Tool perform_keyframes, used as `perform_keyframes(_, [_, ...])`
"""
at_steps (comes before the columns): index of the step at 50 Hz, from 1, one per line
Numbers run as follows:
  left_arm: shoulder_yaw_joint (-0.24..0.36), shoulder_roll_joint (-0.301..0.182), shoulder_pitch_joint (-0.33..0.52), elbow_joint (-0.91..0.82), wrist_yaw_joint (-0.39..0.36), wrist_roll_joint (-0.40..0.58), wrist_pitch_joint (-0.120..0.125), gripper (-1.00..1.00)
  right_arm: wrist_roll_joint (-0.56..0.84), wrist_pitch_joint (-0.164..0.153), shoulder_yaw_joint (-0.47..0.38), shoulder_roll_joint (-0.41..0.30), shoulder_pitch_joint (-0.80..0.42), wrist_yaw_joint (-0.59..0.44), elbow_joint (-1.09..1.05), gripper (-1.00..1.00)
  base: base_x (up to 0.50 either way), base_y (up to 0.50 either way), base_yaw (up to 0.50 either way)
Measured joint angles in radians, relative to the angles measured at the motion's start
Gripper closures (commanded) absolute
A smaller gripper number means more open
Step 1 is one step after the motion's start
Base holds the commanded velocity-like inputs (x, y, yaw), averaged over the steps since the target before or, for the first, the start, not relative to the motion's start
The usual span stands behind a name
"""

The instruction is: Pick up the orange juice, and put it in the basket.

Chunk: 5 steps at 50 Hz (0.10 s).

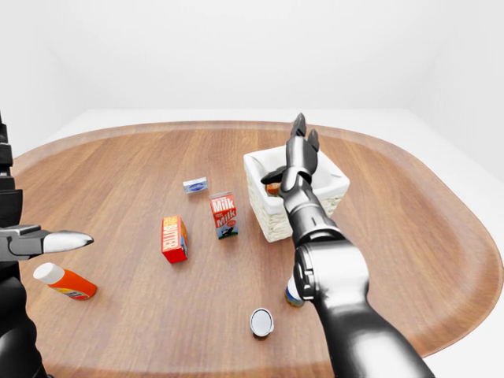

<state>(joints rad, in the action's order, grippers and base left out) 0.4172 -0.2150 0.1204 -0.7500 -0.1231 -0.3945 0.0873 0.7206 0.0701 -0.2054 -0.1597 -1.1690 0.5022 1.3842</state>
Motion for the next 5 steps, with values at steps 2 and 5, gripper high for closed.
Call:
perform_keyframes(2, [0.000, 0.000, 0.000, 0.000, 0.000, 0.000, 0.000, -1.00, 0.000, -0.001, 0.001, -0.003, -0.006, -0.001, 0.000, -1.00, 0.00, 0.00, 0.00])
perform_keyframes(5, [0.000, 0.000, 0.000, 0.000, 0.000, 0.000, 0.000, -1.00, 0.000, -0.003, 0.004, -0.007, -0.014, -0.002, -0.001, -1.00, 0.00, 0.00, 0.00])
